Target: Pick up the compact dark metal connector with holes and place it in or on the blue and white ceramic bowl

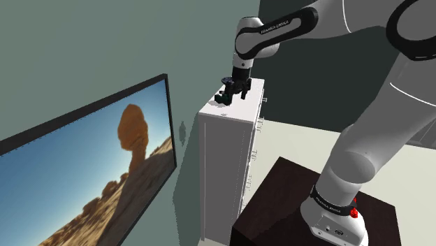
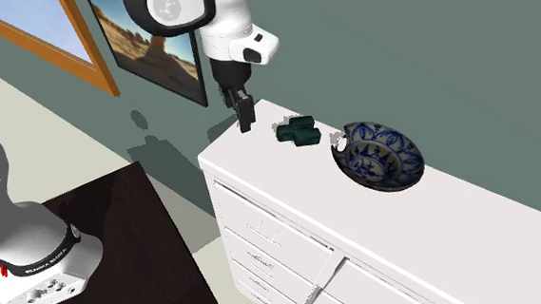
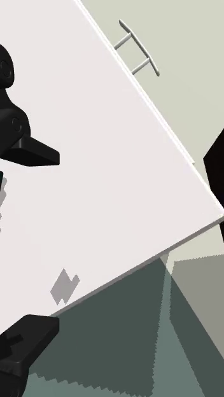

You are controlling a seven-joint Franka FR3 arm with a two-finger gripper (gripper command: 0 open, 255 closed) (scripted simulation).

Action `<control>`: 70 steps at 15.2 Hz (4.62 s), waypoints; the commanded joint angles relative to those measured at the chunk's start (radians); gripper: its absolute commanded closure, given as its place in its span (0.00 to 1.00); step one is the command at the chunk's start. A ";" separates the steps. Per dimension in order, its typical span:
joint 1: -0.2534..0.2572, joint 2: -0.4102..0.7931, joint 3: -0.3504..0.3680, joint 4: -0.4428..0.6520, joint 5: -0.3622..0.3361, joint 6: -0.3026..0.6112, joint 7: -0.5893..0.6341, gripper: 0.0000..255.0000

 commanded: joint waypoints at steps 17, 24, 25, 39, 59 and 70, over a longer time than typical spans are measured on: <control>-0.044 0.330 -0.058 0.200 0.039 0.211 -0.081 0.00; -0.044 0.330 -0.058 0.200 0.039 0.211 -0.081 0.00; -0.044 0.330 -0.058 0.200 0.039 0.211 -0.081 1.00; -0.043 0.307 -0.058 0.240 0.033 0.148 -0.076 1.00; -0.042 0.264 -0.059 0.459 0.021 -0.114 -0.065 1.00; -0.131 0.446 -0.122 0.720 0.083 -0.202 -0.219 1.00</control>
